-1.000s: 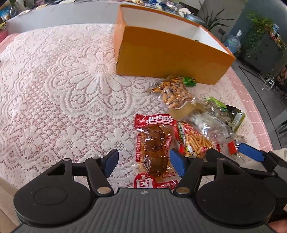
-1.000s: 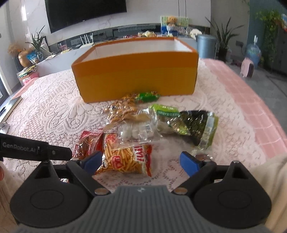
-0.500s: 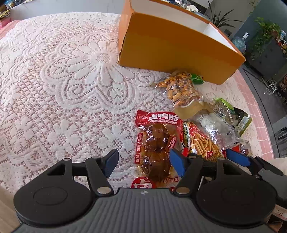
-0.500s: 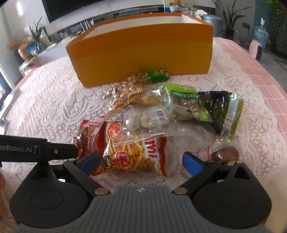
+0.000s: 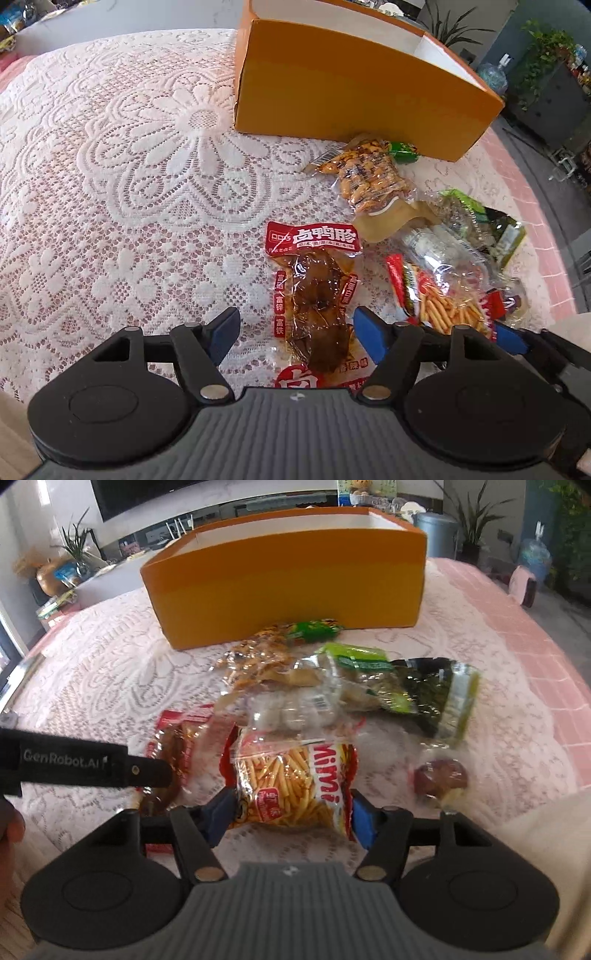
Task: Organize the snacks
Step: 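Grasp the red duck pack with the left tool while the right tool grasps the MiMi bag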
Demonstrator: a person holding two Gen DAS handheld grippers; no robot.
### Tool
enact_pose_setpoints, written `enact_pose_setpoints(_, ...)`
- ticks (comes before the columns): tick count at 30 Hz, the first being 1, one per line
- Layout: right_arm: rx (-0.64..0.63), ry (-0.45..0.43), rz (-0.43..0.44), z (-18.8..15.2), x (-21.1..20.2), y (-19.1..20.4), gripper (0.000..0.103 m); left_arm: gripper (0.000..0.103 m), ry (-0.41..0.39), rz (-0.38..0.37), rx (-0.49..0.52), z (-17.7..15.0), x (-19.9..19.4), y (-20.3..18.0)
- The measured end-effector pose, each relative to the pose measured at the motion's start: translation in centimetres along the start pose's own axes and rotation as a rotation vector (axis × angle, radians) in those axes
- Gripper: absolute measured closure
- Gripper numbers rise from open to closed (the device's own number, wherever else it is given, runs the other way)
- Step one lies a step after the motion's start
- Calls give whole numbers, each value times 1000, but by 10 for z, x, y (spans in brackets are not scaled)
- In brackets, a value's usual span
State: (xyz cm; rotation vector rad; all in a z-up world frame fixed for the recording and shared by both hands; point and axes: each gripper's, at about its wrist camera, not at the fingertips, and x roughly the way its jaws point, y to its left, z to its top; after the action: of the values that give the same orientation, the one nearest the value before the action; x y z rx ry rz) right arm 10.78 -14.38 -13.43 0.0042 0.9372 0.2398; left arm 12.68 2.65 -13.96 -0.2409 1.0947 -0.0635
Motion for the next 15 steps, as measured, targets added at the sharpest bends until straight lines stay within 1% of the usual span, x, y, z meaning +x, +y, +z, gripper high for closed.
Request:
enact_pose_setpoints(4, -38, -7, -27, -3, -1, 5, 36, 16, -15, 59, 55, -1, 7, -11)
enact_pose_setpoints(7, -35, -5, -24, -2, 1, 4, 33, 14, -37, 77, 93, -2, 12, -18)
enact_pose_setpoints(8, -34, -5, -21, -2, 1, 4, 32, 14, -35, 77, 102, -2, 13, -20)
enact_pose_setpoints(12, -53, -4, -29, -3, 3, 7, 28, 14, -52, 119, 143, -4, 18, -27)
enact_pose_setpoints(15, -52, -2, -29, -3, 3, 7, 28, 18, -55, 111, 144, -4, 18, -26)
